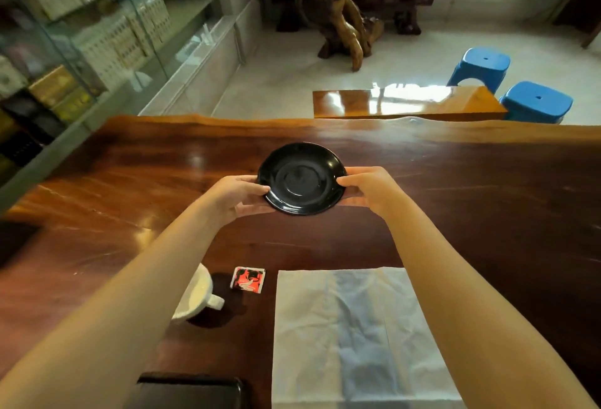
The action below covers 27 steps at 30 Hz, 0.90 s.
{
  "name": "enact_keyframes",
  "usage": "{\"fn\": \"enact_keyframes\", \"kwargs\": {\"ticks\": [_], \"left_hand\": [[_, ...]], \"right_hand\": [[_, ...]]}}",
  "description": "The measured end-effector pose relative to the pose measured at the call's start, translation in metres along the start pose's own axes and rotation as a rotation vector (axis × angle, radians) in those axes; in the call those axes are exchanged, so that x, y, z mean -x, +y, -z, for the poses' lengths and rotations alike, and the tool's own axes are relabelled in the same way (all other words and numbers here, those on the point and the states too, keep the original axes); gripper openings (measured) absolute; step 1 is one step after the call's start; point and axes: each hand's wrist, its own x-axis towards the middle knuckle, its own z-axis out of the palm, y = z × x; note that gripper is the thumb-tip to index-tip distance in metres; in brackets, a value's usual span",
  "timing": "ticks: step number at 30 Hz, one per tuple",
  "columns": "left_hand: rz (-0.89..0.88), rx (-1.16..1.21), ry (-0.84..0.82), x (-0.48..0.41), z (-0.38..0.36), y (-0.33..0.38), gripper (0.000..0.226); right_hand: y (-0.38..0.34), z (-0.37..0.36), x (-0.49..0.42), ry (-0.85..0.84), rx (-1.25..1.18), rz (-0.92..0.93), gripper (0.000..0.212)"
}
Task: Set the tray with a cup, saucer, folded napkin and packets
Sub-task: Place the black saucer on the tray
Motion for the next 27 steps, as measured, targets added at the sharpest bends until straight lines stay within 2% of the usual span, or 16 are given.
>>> {"fn": "enact_keyframes", "kwargs": {"ticks": [7, 14, 19, 27], "left_hand": [[-0.094, 0.076, 0.009, 0.085, 0.045, 0.019, 0.017], [-0.101, 0.096, 0.043, 0.158, 0.093, 0.005, 0.018], [-0.091, 0.114, 0.071, 0.201, 0.132, -0.032, 0.019], [0.061, 0.187, 0.100, 0.248, 0.197, -0.132, 0.024]], "right_hand": [[-0.036, -0.044, 0.070, -0.096, 0.038, 0.107, 0.028], [-0.037, -0.094, 0.136, -0.134, 0.097, 0.152, 0.024], [-0.006, -0.137, 0.174, -0.138, 0.091, 0.128, 0.027], [0.087, -0.215, 0.219, -0.143, 0.074, -0.006, 0.029]]}}
